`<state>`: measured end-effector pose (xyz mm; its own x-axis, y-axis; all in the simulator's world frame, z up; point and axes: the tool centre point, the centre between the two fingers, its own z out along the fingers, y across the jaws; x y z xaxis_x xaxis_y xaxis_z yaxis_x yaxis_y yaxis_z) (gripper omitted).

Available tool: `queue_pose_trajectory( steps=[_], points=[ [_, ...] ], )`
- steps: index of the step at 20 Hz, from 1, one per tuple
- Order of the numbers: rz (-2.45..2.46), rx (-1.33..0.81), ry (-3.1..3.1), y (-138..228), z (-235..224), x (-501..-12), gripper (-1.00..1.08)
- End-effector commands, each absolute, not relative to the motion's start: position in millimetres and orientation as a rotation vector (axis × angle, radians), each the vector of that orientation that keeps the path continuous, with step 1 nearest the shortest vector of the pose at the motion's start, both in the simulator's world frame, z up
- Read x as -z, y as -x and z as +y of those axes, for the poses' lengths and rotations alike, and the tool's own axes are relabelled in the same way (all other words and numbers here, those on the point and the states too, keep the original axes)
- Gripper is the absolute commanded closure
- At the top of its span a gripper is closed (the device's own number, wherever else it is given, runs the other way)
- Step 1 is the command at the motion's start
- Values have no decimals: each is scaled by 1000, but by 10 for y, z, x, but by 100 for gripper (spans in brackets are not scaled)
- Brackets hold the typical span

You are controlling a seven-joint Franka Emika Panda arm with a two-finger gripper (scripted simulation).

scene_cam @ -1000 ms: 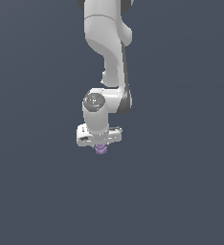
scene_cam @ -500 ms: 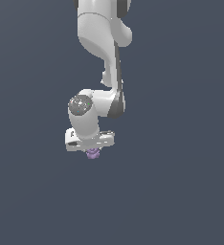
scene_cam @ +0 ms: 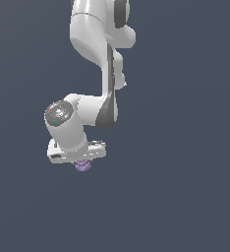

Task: Pick up the object and move it to a goal position.

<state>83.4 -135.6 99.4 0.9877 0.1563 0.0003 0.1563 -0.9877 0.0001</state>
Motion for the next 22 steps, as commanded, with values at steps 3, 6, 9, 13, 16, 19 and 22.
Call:
queue_pose_trajectory(
  steps=[3,6,9,13,16,19,22],
  points=[
    [247,0,-3132,-1005,-1523,-1086,108],
    [247,0,-3132,-1096,-1612,-1133,108],
    [247,0,-3132,-1166,-1678,-1169,108],
    [247,0,-3132,-1233,-1739,-1201,108],
    [247,0,-3132,-1265,-1768,-1216,108],
    [247,0,-3132,-1284,-1784,-1225,108],
    [247,0,-3132,-1290,-1790,-1228,108]
  ],
)
